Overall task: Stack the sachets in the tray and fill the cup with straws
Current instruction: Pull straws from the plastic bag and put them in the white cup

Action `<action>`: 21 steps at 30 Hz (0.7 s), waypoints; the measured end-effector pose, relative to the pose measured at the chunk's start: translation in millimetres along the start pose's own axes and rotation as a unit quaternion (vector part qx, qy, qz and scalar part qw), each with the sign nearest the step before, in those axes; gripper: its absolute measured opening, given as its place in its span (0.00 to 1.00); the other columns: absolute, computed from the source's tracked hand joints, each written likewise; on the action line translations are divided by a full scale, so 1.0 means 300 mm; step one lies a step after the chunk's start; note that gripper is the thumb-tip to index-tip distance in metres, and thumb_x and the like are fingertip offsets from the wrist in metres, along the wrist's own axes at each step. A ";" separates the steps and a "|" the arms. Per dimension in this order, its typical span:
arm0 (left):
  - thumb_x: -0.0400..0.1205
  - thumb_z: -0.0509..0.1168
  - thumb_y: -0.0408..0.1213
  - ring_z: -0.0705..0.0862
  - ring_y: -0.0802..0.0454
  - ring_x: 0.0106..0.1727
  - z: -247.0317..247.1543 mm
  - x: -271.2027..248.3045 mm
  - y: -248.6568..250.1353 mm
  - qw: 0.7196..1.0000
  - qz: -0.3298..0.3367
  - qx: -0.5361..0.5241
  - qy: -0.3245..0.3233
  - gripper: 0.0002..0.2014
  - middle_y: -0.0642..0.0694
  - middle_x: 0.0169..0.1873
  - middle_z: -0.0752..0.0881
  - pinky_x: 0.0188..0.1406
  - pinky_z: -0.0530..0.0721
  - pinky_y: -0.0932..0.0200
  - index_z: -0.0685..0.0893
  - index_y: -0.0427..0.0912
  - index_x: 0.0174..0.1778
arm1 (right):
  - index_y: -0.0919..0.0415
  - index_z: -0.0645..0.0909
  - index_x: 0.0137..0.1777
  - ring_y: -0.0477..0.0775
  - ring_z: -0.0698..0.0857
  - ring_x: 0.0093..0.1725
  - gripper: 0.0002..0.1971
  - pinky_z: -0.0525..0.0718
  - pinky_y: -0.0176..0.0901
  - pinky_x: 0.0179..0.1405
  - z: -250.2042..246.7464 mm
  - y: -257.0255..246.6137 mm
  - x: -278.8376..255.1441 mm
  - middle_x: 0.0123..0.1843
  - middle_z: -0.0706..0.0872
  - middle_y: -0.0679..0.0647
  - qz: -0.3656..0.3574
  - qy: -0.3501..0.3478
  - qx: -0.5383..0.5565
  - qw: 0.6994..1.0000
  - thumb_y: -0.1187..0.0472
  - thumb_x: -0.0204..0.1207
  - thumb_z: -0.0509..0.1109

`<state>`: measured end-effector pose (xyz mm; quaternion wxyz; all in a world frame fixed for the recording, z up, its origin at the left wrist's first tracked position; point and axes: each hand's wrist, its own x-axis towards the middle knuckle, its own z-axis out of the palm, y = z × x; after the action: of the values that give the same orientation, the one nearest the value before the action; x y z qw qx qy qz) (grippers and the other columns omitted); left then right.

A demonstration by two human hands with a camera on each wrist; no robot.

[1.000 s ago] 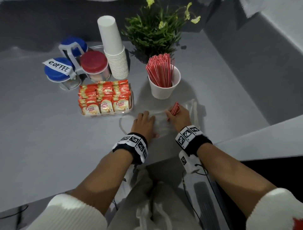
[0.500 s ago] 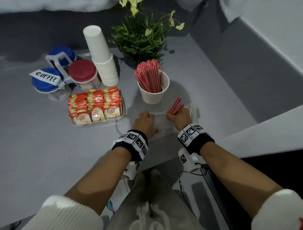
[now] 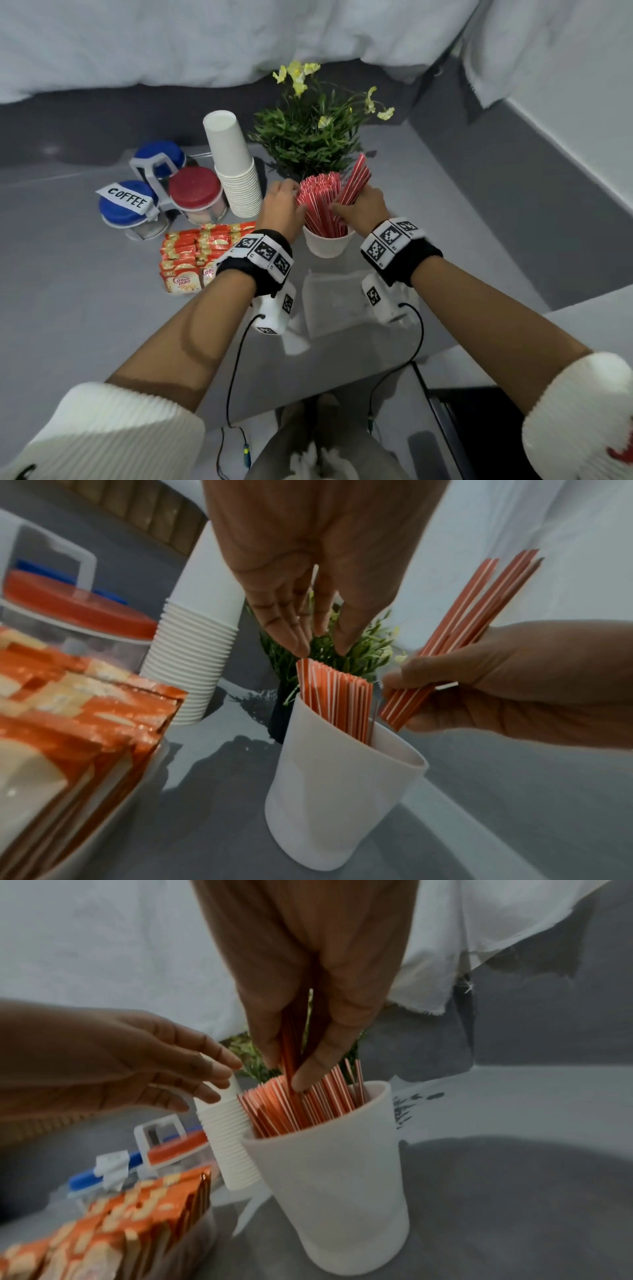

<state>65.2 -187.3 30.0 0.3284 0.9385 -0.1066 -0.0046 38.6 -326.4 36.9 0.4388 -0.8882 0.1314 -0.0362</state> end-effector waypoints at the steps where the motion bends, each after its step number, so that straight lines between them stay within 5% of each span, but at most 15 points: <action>1: 0.79 0.66 0.34 0.79 0.37 0.61 0.005 0.011 -0.007 1.000 -0.025 -0.008 0.000 0.20 0.34 0.63 0.75 0.63 0.75 0.49 0.74 0.34 0.67 | 0.67 0.83 0.50 0.68 0.87 0.49 0.11 0.84 0.58 0.58 0.007 -0.001 0.005 0.49 0.88 0.67 0.002 -0.022 -0.025 0.999 0.62 0.70 0.73; 4: 0.79 0.67 0.35 0.78 0.39 0.63 0.022 0.032 -0.027 0.996 -0.085 -0.031 -0.029 0.22 0.34 0.61 0.78 0.61 0.74 0.53 0.73 0.34 0.68 | 0.69 0.83 0.57 0.64 0.81 0.62 0.17 0.75 0.46 0.63 0.047 0.011 0.015 0.59 0.85 0.67 -0.008 -0.094 -0.119 0.988 0.62 0.70 0.73; 8: 0.80 0.65 0.34 0.86 0.39 0.53 0.054 0.046 -0.043 0.982 -0.146 -0.118 -0.035 0.11 0.33 0.49 0.87 0.55 0.81 0.52 0.80 0.33 0.56 | 0.71 0.85 0.54 0.64 0.73 0.70 0.18 0.69 0.45 0.70 0.084 0.027 0.024 0.60 0.83 0.68 0.002 -0.130 -0.163 0.978 0.58 0.69 0.75; 14: 0.87 0.50 0.36 0.82 0.37 0.55 0.063 0.048 -0.034 0.980 -0.127 -0.149 0.021 0.17 0.30 0.50 0.86 0.54 0.76 0.54 0.82 0.29 0.51 | 0.66 0.85 0.43 0.60 0.77 0.61 0.09 0.71 0.39 0.51 0.081 0.025 0.041 0.45 0.82 0.64 0.008 -0.123 -0.147 0.981 0.60 0.68 0.76; 18: 0.87 0.49 0.43 0.77 0.35 0.65 0.071 0.025 -0.037 0.981 -0.114 -0.156 0.018 0.20 0.31 0.61 0.82 0.62 0.72 0.52 0.78 0.34 0.64 | 0.67 0.84 0.45 0.53 0.79 0.53 0.11 0.77 0.44 0.55 0.079 0.036 0.054 0.45 0.83 0.59 0.008 -0.107 -0.112 0.988 0.61 0.67 0.77; 21: 0.79 0.54 0.57 0.72 0.36 0.73 0.087 0.003 -0.045 0.978 -0.090 -0.188 0.002 0.33 0.35 0.71 0.76 0.72 0.70 0.46 0.63 0.46 0.79 | 0.66 0.82 0.41 0.60 0.85 0.48 0.04 0.84 0.48 0.53 0.060 0.030 0.061 0.45 0.87 0.63 0.003 -0.052 -0.061 0.997 0.66 0.70 0.74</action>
<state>66.9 -193.2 1.2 0.4973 0.8658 -0.0186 -0.0520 57.7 -322.8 17.9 0.3901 -0.9137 0.1124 0.0196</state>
